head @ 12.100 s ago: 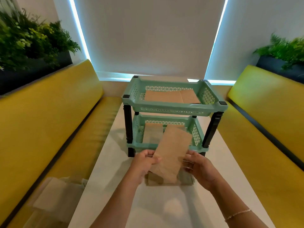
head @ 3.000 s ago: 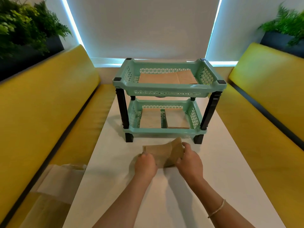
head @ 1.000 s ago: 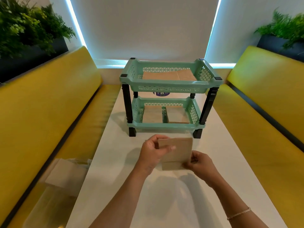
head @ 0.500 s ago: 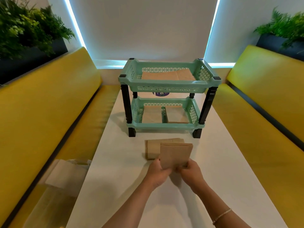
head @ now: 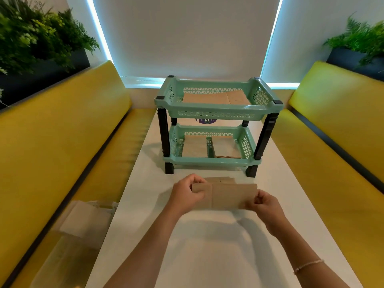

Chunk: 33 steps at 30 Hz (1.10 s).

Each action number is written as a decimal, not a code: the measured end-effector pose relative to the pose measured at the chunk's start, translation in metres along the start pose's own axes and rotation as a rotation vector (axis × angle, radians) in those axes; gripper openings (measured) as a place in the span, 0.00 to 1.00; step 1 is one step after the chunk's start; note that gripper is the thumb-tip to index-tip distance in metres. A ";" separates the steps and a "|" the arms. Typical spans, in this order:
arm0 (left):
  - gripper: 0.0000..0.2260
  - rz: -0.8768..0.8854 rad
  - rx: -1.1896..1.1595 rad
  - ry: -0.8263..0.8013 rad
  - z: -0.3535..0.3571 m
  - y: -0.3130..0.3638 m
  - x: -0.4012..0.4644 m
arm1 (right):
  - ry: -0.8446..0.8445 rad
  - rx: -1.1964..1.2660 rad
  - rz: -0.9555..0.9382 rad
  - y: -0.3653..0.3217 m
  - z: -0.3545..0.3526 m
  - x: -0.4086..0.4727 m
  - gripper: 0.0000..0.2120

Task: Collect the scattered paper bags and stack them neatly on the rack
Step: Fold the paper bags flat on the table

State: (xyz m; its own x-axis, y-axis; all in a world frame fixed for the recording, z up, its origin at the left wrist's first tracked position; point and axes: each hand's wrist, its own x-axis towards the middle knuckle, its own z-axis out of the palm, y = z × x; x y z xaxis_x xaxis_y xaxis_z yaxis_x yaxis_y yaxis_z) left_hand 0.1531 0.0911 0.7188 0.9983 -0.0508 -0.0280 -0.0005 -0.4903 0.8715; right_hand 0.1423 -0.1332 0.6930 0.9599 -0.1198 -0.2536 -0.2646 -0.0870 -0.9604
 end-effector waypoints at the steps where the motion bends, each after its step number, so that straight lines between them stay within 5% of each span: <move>1: 0.10 -0.004 0.014 -0.013 0.005 -0.004 -0.002 | 0.008 -0.066 0.008 0.008 0.002 0.000 0.11; 8: 0.15 0.042 0.175 -0.049 0.029 -0.020 -0.008 | 0.043 -0.314 0.035 0.033 0.010 0.005 0.14; 13: 0.10 0.059 0.381 -0.022 0.013 -0.012 0.003 | -0.050 -0.174 0.002 0.006 0.008 0.007 0.11; 18: 0.06 -0.234 -0.023 -0.127 -0.004 -0.001 0.025 | -0.053 0.199 0.009 -0.030 0.017 0.024 0.12; 21: 0.06 -0.375 -0.386 -0.115 -0.009 0.007 0.041 | -0.112 0.223 0.024 -0.048 0.033 0.038 0.21; 24: 0.06 -0.438 -0.474 0.006 -0.010 0.014 0.065 | -0.093 0.174 0.032 -0.063 0.052 0.058 0.23; 29: 0.05 -0.407 -0.322 0.217 -0.015 0.020 0.112 | -0.062 -0.136 -0.047 -0.097 0.082 0.107 0.17; 33: 0.06 -0.372 0.039 0.303 -0.023 0.030 0.142 | -0.058 -0.396 -0.071 -0.120 0.099 0.140 0.10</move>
State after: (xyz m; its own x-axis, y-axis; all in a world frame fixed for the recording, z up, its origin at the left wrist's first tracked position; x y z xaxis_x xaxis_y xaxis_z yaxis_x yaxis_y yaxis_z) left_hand 0.2964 0.0889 0.7518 0.9031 0.3874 -0.1854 0.3634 -0.4594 0.8105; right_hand 0.3181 -0.0417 0.7611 0.9777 -0.0452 -0.2050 -0.2020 -0.4683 -0.8602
